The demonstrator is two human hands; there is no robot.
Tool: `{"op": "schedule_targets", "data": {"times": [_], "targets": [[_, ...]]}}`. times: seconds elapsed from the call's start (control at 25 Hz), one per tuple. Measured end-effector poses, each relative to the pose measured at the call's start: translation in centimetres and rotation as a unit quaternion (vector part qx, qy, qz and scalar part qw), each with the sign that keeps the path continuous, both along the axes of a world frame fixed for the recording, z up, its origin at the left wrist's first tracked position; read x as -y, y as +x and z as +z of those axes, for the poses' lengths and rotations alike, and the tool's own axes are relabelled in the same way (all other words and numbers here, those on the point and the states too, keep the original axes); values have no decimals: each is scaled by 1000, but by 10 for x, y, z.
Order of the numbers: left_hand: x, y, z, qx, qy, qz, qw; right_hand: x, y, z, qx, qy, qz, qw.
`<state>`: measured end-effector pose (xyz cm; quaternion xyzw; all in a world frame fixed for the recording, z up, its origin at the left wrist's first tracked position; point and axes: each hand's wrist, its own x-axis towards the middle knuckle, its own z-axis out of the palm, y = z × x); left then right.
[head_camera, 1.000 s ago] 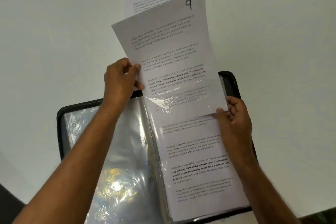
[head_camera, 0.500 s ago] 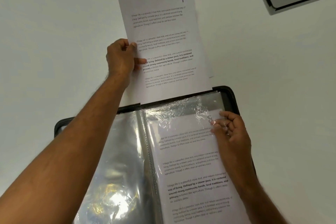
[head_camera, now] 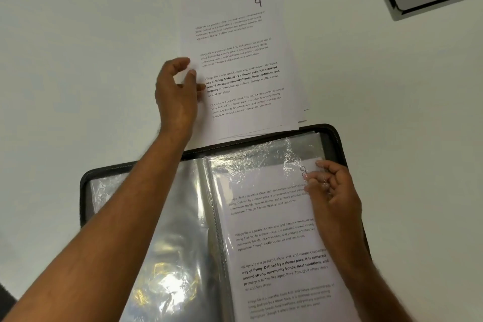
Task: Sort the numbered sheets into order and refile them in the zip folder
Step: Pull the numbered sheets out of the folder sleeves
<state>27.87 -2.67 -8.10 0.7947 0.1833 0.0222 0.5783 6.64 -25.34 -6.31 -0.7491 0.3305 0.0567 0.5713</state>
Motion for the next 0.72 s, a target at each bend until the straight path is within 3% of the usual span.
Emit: {"op": "schedule_targets", "data": {"times": [0.16,0.36,0.56,0.72], "targets": [[-1,-61,5,43,140,-122,982,1,0,6,3,10,-3,1000],[-16,-142,6,47,223,-199,953,-2,2,16,-69,41,90,993],[-27,-206,16,-6,148,-189,971,-19,5,42,-118,127,187,967],[-39,-224,24,-130,-19,-82,988,-49,9,60,-108,235,235,937]]}}
